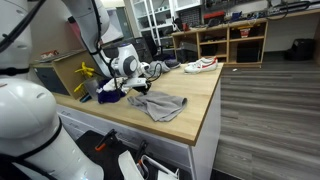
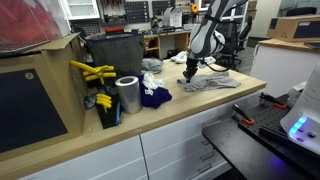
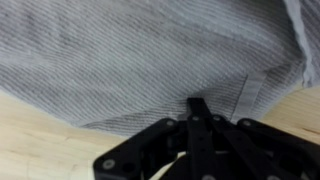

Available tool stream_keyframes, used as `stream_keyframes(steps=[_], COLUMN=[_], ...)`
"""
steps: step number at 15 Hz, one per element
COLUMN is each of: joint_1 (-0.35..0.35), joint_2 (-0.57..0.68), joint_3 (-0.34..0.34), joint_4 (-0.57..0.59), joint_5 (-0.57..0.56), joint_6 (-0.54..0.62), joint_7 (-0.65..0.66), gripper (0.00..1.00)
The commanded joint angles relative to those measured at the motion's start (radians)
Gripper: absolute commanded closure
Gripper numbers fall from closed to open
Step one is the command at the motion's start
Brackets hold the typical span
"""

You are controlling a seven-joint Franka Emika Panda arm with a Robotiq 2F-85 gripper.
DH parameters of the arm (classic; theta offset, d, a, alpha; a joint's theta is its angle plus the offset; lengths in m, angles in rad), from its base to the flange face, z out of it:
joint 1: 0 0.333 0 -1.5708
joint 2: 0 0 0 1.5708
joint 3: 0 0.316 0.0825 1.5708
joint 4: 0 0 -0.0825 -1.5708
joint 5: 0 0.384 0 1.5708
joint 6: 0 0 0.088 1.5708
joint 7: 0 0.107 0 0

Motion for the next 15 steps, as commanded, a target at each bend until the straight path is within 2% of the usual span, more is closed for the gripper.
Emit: stream_keyframes(steps=[1, 10, 15], joint_1=[0.03, 0.051, 0.105], joint_2=[0.061, 0.163, 0.218], joint_3=[-0.025, 0.016, -0.002], joint_4=[0.053, 0.181, 0.261], joint_5=[-0.016, 0.011, -0.001], joint_6=[0.028, 0.005, -0.002], joint_7=[0.024, 0.035, 0.063], gripper=[1.0, 1.0, 1.0])
